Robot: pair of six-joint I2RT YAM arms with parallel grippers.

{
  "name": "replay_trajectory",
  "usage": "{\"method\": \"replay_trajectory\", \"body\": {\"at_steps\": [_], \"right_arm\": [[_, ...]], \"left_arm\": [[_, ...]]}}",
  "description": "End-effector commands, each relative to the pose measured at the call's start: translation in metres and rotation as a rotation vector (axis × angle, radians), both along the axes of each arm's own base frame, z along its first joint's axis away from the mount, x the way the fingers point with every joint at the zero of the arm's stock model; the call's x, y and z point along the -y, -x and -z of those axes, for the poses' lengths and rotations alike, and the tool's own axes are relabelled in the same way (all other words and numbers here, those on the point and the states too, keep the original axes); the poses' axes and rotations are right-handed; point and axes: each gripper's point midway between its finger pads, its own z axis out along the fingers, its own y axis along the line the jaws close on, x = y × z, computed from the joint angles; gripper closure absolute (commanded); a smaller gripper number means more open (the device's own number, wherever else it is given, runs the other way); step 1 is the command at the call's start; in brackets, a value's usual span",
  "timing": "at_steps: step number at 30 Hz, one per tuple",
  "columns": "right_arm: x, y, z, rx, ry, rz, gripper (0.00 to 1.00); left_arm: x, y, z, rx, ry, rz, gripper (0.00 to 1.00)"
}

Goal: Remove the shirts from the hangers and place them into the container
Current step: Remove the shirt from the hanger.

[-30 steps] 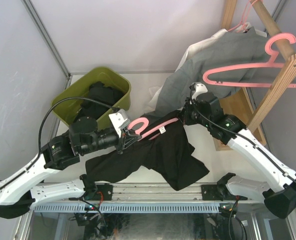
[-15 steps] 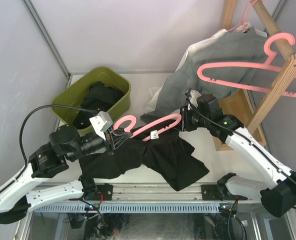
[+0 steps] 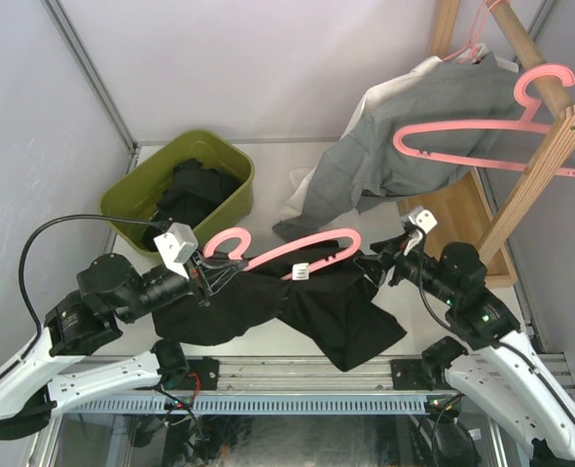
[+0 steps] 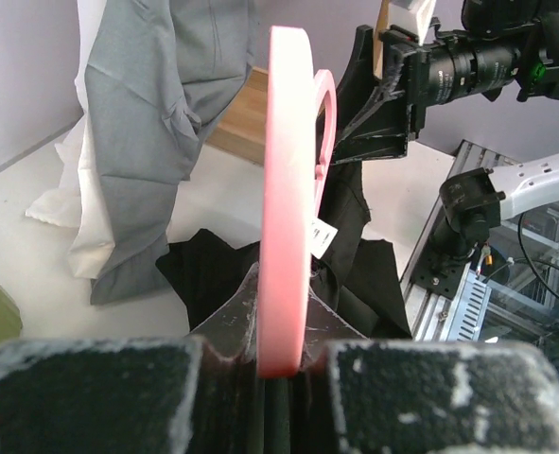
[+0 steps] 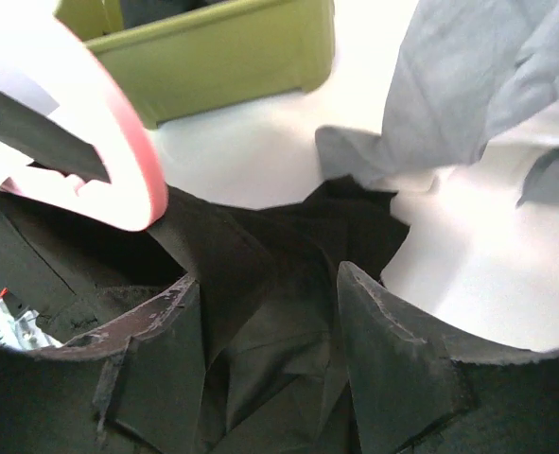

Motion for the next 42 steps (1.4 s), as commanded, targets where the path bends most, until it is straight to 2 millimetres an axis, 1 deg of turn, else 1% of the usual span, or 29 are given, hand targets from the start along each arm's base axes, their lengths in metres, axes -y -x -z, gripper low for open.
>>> {"method": "replay_trajectory", "body": {"at_steps": [1, 4, 7, 10, 13, 19, 20, 21, 22, 23, 24, 26, 28, 30, 33, 36, 39, 42], "right_arm": [[0.011, -0.003, -0.037, 0.264, 0.030, -0.005, 0.45], [0.005, 0.007, -0.043, 0.316, 0.034, -0.080, 0.43], [-0.002, 0.015, -0.049, 0.307, -0.007, -0.125, 0.41], [-0.009, 0.024, -0.061, 0.302, -0.074, -0.165, 0.39], [-0.012, 0.030, -0.073, 0.325, -0.108, -0.191, 0.39], [-0.011, 0.045, -0.101, 0.350, -0.123, -0.235, 0.39], [-0.009, 0.045, -0.104, 0.447, -0.038, -0.261, 0.36], [-0.007, 0.045, -0.108, 0.504, 0.008, -0.278, 0.35], [-0.008, 0.049, -0.113, 0.518, 0.022, -0.307, 0.34], [-0.010, 0.051, -0.112, 0.516, 0.042, -0.334, 0.33], [-0.014, 0.059, -0.116, 0.516, 0.048, -0.387, 0.33], [-0.026, 0.075, -0.113, 0.459, 0.039, -0.531, 0.33], [-0.038, 0.083, -0.103, 0.361, 0.013, -0.639, 0.33], [-0.049, 0.088, -0.089, 0.269, 0.007, -0.713, 0.34], [-0.064, 0.093, -0.061, 0.199, 0.077, -0.775, 0.34], [-0.076, 0.094, -0.043, 0.179, 0.142, -0.809, 0.34], [-0.082, 0.092, -0.036, 0.145, 0.153, -0.812, 0.37], [-0.086, 0.097, -0.032, 0.108, 0.138, -0.843, 0.42]], "left_arm": [[-0.003, 0.000, -0.021, 0.044, 0.077, -0.009, 1.00], [-0.001, 0.001, -0.024, 0.048, 0.096, 0.001, 1.00], [-0.001, 0.001, -0.028, 0.052, 0.113, 0.000, 1.00], [-0.002, 0.002, -0.030, 0.051, 0.119, 0.001, 1.00], [0.001, 0.007, -0.029, 0.051, 0.114, 0.037, 1.00], [0.023, 0.021, -0.006, -0.001, -0.014, 0.175, 1.00], [0.028, 0.024, -0.001, -0.015, -0.031, 0.199, 1.00], [0.032, 0.026, 0.002, -0.028, -0.042, 0.224, 1.00], [0.037, 0.028, 0.006, -0.042, -0.051, 0.243, 1.00], [0.041, 0.030, 0.009, -0.055, -0.060, 0.264, 1.00], [0.045, 0.030, 0.012, -0.065, -0.068, 0.277, 1.00], [0.053, 0.031, 0.015, -0.079, -0.073, 0.303, 1.00], [0.060, 0.032, 0.015, -0.083, -0.068, 0.325, 1.00], [0.068, 0.033, 0.016, -0.088, -0.068, 0.355, 1.00], [0.076, 0.036, 0.015, -0.101, -0.081, 0.394, 1.00], [0.082, 0.040, 0.017, -0.117, -0.096, 0.433, 1.00], [0.085, 0.044, 0.019, -0.132, -0.109, 0.461, 1.00], [0.084, 0.041, 0.021, -0.140, -0.114, 0.441, 1.00]]}}
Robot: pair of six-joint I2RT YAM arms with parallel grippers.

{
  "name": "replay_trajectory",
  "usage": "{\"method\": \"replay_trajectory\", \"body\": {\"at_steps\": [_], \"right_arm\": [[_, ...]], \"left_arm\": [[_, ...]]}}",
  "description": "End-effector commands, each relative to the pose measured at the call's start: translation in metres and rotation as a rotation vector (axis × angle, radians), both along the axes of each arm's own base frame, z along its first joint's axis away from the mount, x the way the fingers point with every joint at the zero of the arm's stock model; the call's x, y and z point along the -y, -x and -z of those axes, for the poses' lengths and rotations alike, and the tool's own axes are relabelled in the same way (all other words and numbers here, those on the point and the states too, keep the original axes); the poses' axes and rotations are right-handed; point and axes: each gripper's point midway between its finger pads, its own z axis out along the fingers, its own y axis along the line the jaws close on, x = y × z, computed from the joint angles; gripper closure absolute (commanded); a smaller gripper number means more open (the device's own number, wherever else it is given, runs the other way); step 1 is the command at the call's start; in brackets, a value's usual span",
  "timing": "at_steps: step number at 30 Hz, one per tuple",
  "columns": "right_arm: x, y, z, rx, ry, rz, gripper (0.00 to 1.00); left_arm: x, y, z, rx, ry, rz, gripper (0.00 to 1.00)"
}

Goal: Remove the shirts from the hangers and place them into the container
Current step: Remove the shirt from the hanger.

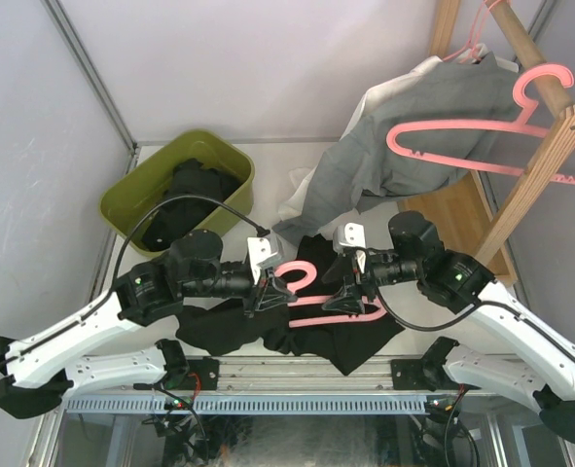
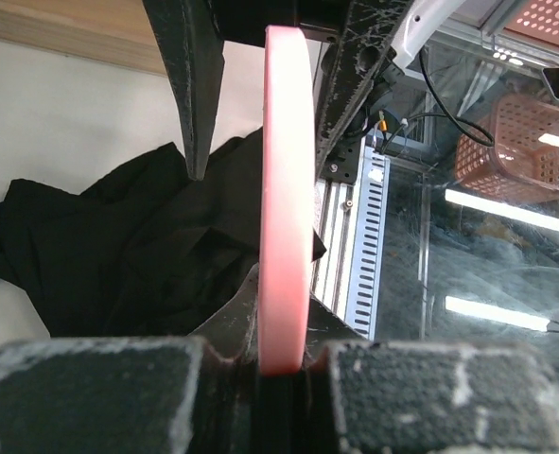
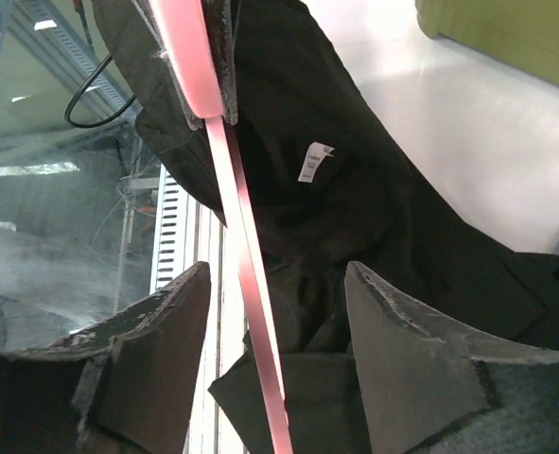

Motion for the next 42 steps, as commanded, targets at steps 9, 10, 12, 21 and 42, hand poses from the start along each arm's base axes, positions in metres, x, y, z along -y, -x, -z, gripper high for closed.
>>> {"method": "replay_trajectory", "body": {"at_steps": [9, 10, 12, 21, 42], "right_arm": [[-0.013, 0.015, 0.004, -0.041, -0.025, -0.044, 0.58], [-0.014, 0.014, 0.003, -0.040, -0.032, -0.031, 0.64], [-0.014, 0.010, -0.001, -0.033, -0.048, -0.002, 0.76], [0.008, -0.019, -0.010, 0.074, -0.095, 0.197, 1.00], [0.064, -0.048, -0.011, 0.179, -0.053, 0.521, 1.00]], "left_arm": [[-0.003, -0.002, -0.055, 0.074, 0.151, -0.024, 1.00], [-0.003, -0.003, -0.055, 0.076, 0.147, -0.027, 1.00], [-0.004, -0.005, -0.052, 0.077, 0.134, -0.040, 1.00], [-0.036, -0.049, -0.030, 0.111, 0.046, -0.346, 0.30], [-0.123, -0.123, 0.040, 0.131, -0.216, -0.959, 1.00]]}}
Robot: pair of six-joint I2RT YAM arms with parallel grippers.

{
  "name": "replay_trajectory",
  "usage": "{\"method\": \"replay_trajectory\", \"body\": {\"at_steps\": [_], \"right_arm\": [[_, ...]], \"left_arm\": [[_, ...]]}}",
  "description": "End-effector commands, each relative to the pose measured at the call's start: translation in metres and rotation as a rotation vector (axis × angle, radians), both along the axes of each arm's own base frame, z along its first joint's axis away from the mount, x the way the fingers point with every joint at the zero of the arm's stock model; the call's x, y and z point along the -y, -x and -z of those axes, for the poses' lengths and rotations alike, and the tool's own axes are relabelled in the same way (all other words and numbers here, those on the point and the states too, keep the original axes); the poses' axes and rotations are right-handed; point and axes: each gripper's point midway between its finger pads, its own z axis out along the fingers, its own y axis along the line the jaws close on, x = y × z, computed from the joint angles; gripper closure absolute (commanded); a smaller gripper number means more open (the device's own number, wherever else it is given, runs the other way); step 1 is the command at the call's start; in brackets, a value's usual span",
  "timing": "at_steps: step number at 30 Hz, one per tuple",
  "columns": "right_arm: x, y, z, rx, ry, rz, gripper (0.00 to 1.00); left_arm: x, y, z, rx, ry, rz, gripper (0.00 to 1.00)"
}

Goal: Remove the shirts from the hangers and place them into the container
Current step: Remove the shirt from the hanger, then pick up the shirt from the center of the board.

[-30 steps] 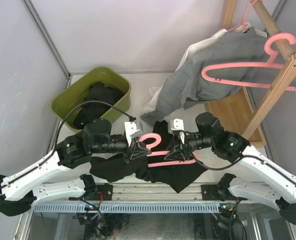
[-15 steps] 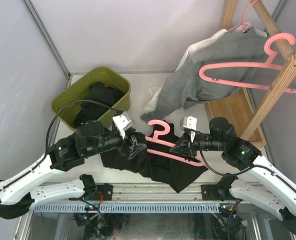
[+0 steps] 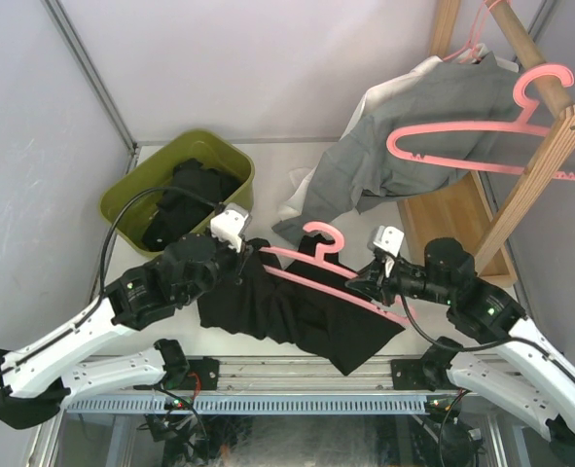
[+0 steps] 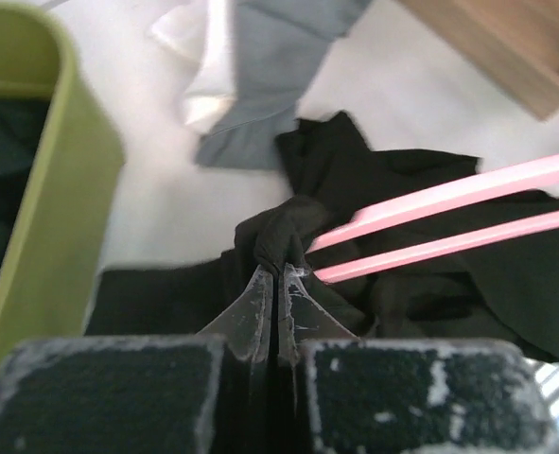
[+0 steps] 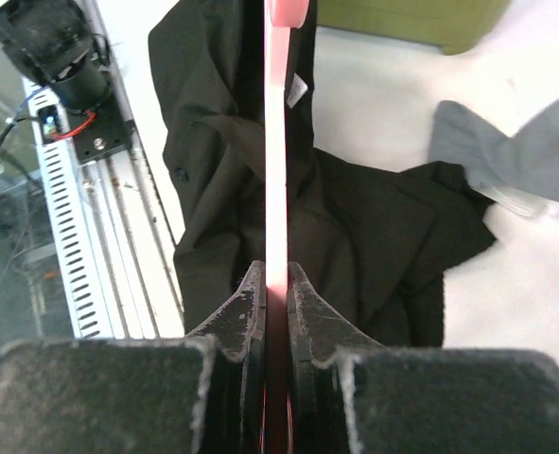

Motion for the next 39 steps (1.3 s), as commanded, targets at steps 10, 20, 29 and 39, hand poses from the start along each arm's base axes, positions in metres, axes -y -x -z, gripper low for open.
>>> {"method": "replay_trajectory", "body": {"at_steps": [10, 20, 29, 39], "right_arm": [[0.056, -0.025, -0.048, 0.191, -0.102, 0.350, 1.00], [0.057, -0.042, -0.060, 0.174, -0.165, 0.454, 1.00], [0.044, -0.040, -0.056, 0.129, -0.195, 0.412, 1.00], [0.051, -0.046, -0.054, 0.118, -0.203, 0.476, 1.00]], "left_arm": [[-0.046, -0.018, 0.063, -0.123, -0.019, -0.261, 1.00], [0.045, -0.002, 0.140, -0.420, 0.082, -0.024, 0.24], [0.053, -0.003, 0.217, -0.572, 0.001, -0.098, 0.00], [0.076, 0.000, 0.289, -0.639, -0.207, -0.136, 0.00]]}}
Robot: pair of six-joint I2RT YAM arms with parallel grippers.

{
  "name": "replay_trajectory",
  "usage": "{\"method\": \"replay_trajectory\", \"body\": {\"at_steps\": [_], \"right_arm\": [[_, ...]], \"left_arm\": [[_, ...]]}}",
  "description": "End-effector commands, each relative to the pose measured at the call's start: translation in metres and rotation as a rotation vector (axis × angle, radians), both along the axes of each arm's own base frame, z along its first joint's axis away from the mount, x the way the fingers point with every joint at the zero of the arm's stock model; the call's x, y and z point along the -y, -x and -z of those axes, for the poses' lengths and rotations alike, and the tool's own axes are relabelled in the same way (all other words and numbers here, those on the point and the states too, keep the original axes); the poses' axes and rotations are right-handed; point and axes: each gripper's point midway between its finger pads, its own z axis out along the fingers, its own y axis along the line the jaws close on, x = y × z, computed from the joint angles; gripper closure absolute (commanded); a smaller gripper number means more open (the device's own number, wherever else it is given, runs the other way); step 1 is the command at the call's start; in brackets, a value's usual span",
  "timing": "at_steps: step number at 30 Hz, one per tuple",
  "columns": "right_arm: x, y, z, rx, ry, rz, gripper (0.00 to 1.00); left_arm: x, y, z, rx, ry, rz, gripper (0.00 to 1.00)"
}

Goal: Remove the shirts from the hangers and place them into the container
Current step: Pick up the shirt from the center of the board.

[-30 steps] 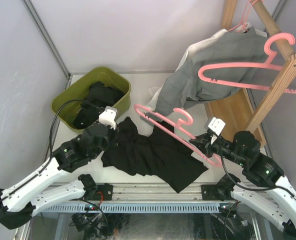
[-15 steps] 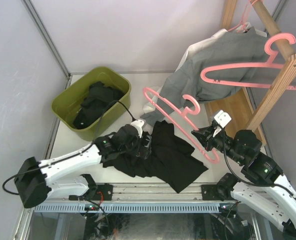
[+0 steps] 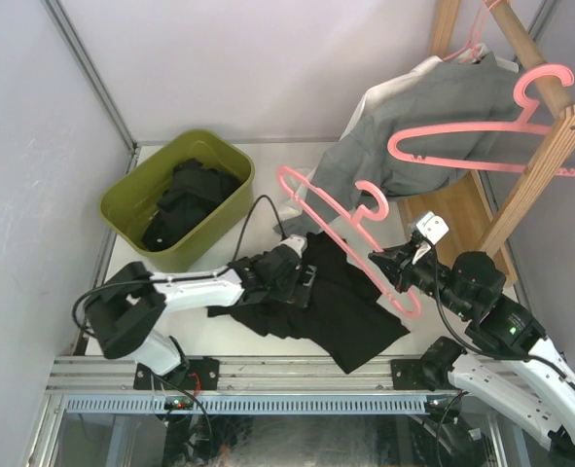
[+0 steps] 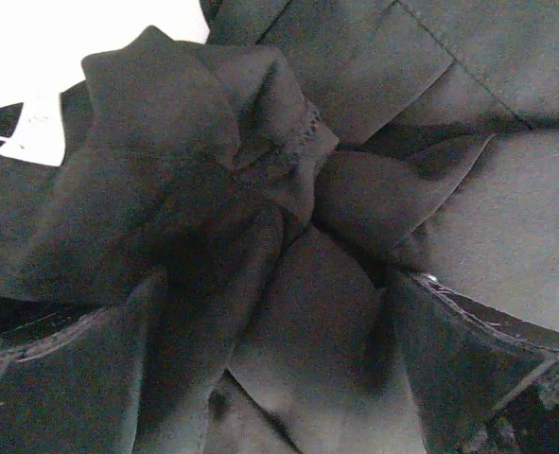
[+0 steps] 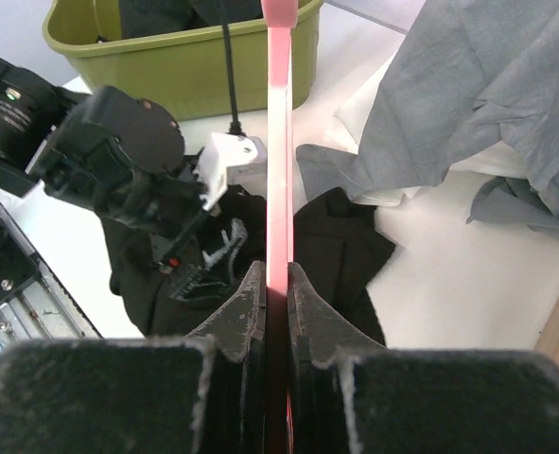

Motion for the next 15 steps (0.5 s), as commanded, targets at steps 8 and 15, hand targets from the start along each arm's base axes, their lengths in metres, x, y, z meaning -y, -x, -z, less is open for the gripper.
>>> {"method": "replay_trajectory", "body": {"at_steps": [8, 15], "right_arm": [[0.028, -0.009, -0.019, 0.054, -0.079, 0.168, 1.00], [0.040, -0.013, -0.025, 0.084, -0.135, 0.242, 1.00]], "left_arm": [[-0.033, 0.037, 0.075, -0.031, -0.381, 0.045, 0.61], [-0.055, 0.003, 0.008, 0.195, -0.417, -0.063, 1.00]]}}
